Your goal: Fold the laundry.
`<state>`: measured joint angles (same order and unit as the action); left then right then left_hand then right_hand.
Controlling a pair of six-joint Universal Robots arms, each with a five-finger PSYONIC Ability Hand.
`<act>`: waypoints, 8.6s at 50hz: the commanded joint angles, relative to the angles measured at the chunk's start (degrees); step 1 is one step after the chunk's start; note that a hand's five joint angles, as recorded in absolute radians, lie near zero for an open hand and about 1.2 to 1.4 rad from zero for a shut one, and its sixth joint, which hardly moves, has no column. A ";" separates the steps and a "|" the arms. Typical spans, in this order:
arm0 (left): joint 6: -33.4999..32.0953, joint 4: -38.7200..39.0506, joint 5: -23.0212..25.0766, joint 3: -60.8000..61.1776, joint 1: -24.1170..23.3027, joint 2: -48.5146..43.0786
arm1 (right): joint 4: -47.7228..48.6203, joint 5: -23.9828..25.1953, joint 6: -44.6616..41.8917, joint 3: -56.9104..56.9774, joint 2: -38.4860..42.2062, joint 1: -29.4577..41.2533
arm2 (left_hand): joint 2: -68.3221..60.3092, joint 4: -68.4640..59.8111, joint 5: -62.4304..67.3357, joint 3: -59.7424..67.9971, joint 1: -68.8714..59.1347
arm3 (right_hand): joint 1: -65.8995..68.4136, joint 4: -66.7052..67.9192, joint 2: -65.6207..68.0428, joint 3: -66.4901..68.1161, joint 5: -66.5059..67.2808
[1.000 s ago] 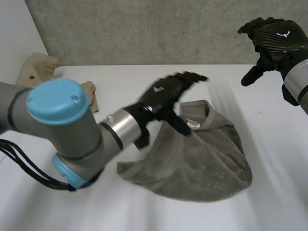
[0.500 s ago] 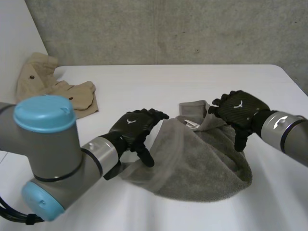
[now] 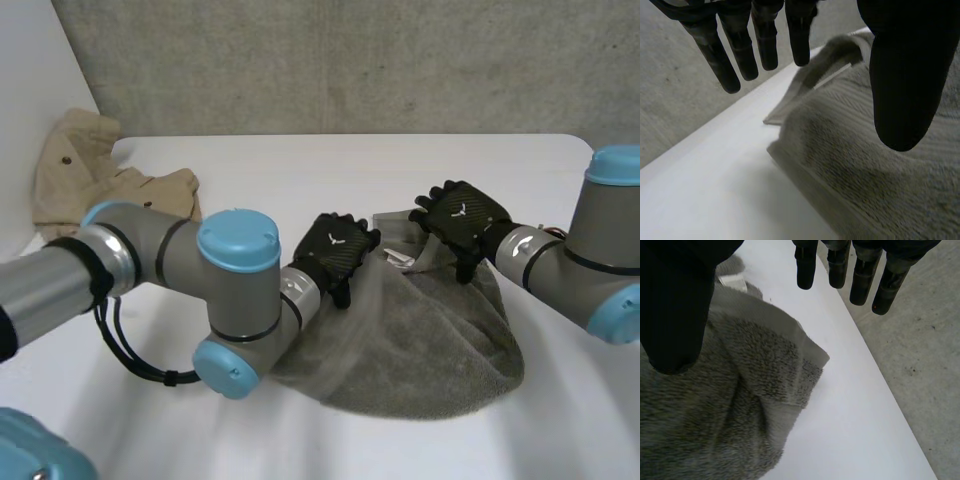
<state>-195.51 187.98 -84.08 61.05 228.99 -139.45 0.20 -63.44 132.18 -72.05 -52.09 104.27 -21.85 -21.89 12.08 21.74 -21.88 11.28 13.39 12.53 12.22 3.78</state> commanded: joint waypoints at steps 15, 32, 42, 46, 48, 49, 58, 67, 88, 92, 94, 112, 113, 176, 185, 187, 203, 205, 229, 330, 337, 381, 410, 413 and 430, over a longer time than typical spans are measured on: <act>-2.95 0.02 0.49 -6.82 -1.79 -6.62 | -7.41 -0.19 -6.76 14.92 12.01 0.14 | 3.36 3.41 -3.60 -3.25 3.40 | 47.36 45.25 46.11 46.42 44.86; -3.48 0.55 0.58 -7.08 -3.29 -8.55 | -8.38 -5.20 -5.98 16.24 8.85 -0.29 | -8.88 -8.84 8.65 8.99 -8.85 | 68.72 66.61 67.47 67.78 66.22; -3.74 2.56 -0.38 -9.89 -4.43 -9.17 | -8.29 -6.43 -3.33 16.76 6.21 -0.38 | -58.15 -58.11 57.92 58.26 -58.12 | 68.72 66.61 67.47 67.78 66.22; -4.97 6.43 -5.12 -12.52 -3.46 -7.68 | -7.85 -7.92 -0.18 20.97 6.12 0.14 | -58.15 -58.11 57.92 58.26 -58.12 | 68.72 66.61 67.47 67.78 66.22; -6.89 9.32 -9.59 -14.80 -1.11 -4.89 | -7.15 -10.46 5.42 25.70 5.95 0.14 | -58.15 -58.11 57.92 58.26 -58.12 | 68.72 66.61 67.47 67.78 66.22; -7.78 10.38 -10.92 -15.25 0.30 -3.47 | -6.45 -11.61 8.33 27.73 5.77 0.14 | -58.15 -58.11 57.92 58.26 -58.12 | 68.72 66.61 67.47 67.78 66.22; -13.76 20.76 -13.75 -14.56 9.90 12.08 | 5.94 -16.37 41.83 36.81 -0.38 -0.91 | -58.15 -58.11 57.92 58.26 -58.12 | 68.72 66.61 67.47 67.78 66.22; -13.76 22.26 -9.18 5.29 11.39 22.81 | 8.76 -10.84 46.86 24.96 -5.92 -4.77 | -58.15 -58.11 57.92 58.26 -58.12 | 68.72 66.61 67.47 67.78 66.22; -13.41 17.61 -8.39 44.86 9.90 27.47 | -15.41 0.60 0.37 -12.67 -7.76 -16.02 | -4.52 -4.48 4.29 4.63 -4.49 | 20.09 17.99 18.85 19.15 17.60; -13.23 13.82 -8.30 46.18 9.28 32.13 | -14.71 -0.37 0.89 -13.56 -8.38 -17.52 | -1.83 -1.79 1.60 1.94 -1.80 | 6.71 4.60 5.46 5.77 4.21; -12.80 12.59 -8.47 46.09 9.89 34.76 | -14.18 -0.19 2.90 -13.56 -9.87 -17.61 | -1.66 -1.62 1.43 1.77 -1.63 | 4.03 1.92 2.78 3.09 1.53; 9.96 -1.63 -4.10 39.68 23.25 37.17 | -3.21 -4.75 29.90 -19.35 -25.35 -5.67 | -3.01 -2.96 2.77 3.12 -2.97 | 1.49 -0.61 0.25 0.55 -1.00; 10.40 -2.69 -3.03 39.24 23.69 36.36 | -1.89 -5.90 29.72 -19.71 -25.17 -4.53 | -3.00 -2.96 2.77 3.11 -2.97 | 1.49 -0.61 0.25 0.55 -1.00; 2.78 -7.01 2.16 30.27 27.91 41.09 | -4.40 -3.73 33.77 -0.73 -17.69 -13.56 | -58.15 -58.11 57.92 58.26 -58.12 | 68.72 66.61 67.47 67.78 66.22; -10.76 -6.57 2.51 39.49 27.56 49.27 | -33.67 3.68 6.12 -0.89 -20.69 -23.93 | -58.15 -58.11 57.92 58.26 -58.12 | 68.72 66.61 67.47 67.78 66.22; -13.49 -6.48 2.69 42.39 27.39 49.71 | -36.67 2.10 0.56 -2.83 -20.86 -24.64 | -58.15 -58.11 57.92 58.26 -58.12 | 68.72 66.61 67.47 67.78 66.22; -16.75 -2.00 2.34 48.03 25.28 42.77 | -22.36 -0.11 4.84 -17.60 -20.60 -24.03 | -58.15 -58.11 57.92 58.26 -58.12 | 14.78 12.68 13.53 13.84 12.29; -16.75 -1.74 2.34 47.85 25.10 42.68 | -22.35 -0.19 5.81 -18.21 -21.38 -24.03 | -58.15 -58.11 57.92 58.26 -58.12 | 14.28 12.18 13.03 13.34 11.79; -16.66 -1.39 2.34 43.90 25.01 39.17 | -9.09 -1.24 5.02 -39.92 -28.78 -18.23 | -58.15 -58.11 57.92 58.26 -58.12 | 13.27 11.16 12.02 12.33 10.77; -28.34 8.87 0.93 6.75 24.66 19.93 | -14.90 -18.04 6.32 26.94 -1.80 -1.97 | -58.15 -58.11 57.92 58.26 -58.12 | 68.72 66.61 67.47 67.78 66.22; -28.70 24.79 -0.73 -4.96 24.67 18.69 | 6.95 -19.44 16.69 42.32 -1.26 -1.88 | -58.15 -58.11 57.92 58.26 -58.12 | 68.72 66.61 67.47 67.78 66.22; -37.04 15.69 -3.46 57.50 21.67 40.29 | -30.58 -11.36 -12.52 -18.62 -20.65 -13.46 | -58.15 -58.11 57.92 58.26 -58.12 | 68.72 66.61 67.47 67.78 66.22; -37.49 16.71 -7.59 34.77 17.37 20.99 | -3.47 -17.33 -8.16 -7.15 -7.95 -7.51 | -58.15 -58.11 57.92 58.26 -58.12 | 68.72 66.61 67.47 67.78 66.22; -37.49 19.60 -7.77 30.73 17.37 17.13 | 0.14 -18.12 -7.99 -1.36 -2.68 -6.19 | -58.15 -58.11 57.92 58.26 -58.12 | 68.72 66.61 67.47 67.78 66.22; -42.85 28.23 -7.33 17.80 17.54 3.32 | 6.91 -23.31 -8.16 25.81 20.09 -3.90 | -54.82 -54.78 54.59 54.93 -54.78 | 68.72 66.61 67.47 67.78 66.22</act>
<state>-237.24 213.98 -91.58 81.65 246.43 -132.38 6.11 -86.24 124.17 -52.61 -37.42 100.09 -68.47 -68.55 56.27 68.27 -64.49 56.32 68.03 67.83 67.55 57.21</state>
